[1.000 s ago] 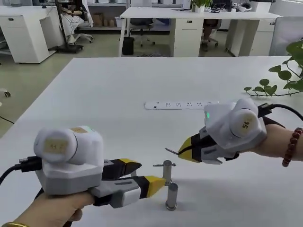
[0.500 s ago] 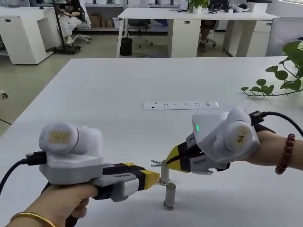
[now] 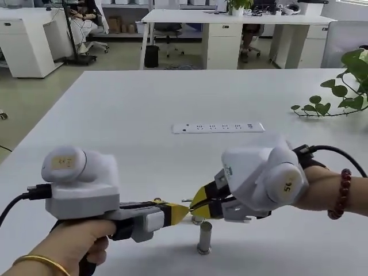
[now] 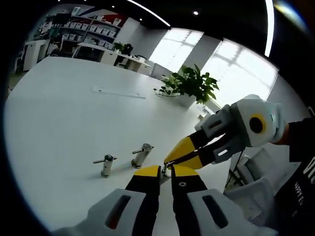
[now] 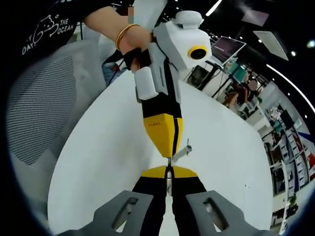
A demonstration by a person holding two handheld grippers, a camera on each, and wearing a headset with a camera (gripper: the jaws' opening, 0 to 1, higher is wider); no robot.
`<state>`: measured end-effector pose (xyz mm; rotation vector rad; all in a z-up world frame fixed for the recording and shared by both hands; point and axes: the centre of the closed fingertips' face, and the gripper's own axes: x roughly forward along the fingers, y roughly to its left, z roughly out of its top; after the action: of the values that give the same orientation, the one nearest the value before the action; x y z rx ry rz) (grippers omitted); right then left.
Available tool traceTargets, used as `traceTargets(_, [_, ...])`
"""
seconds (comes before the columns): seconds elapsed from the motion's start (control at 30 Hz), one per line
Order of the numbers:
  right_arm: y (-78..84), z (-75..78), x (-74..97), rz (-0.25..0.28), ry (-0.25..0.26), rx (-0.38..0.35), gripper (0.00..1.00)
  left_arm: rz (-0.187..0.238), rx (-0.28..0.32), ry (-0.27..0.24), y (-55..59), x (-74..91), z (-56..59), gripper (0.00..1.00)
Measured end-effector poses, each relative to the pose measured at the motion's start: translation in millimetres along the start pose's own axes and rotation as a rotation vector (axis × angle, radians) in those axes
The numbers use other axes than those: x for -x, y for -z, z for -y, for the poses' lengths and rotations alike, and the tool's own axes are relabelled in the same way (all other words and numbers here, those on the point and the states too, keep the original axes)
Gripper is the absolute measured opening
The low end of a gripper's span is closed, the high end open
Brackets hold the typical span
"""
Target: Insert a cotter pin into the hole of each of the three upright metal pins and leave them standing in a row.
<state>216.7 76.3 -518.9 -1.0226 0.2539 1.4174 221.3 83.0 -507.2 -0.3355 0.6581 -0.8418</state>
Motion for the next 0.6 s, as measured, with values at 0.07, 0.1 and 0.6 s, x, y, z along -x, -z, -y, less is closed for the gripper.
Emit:
traceTargets(0.07, [-0.5, 0.3, -0.1, 0.000, 0.003, 0.005, 0.00, -0.003, 0.007, 0.001, 1.2, 0.0, 0.6, 0.03])
traceTargets(0.1, [-1.1, 0.1, 0.1, 0.001, 0.003, 0.006, 0.00, -0.006, 0.011, 0.001, 2.1, 0.1, 0.7, 0.02])
traceTargets(0.6, [-4.6, 1.0, 0.9, 0.010, 0.021, 0.012, 0.00, -0.002, -0.063, 0.036, 1.4, 0.4, 3.6, 0.00])
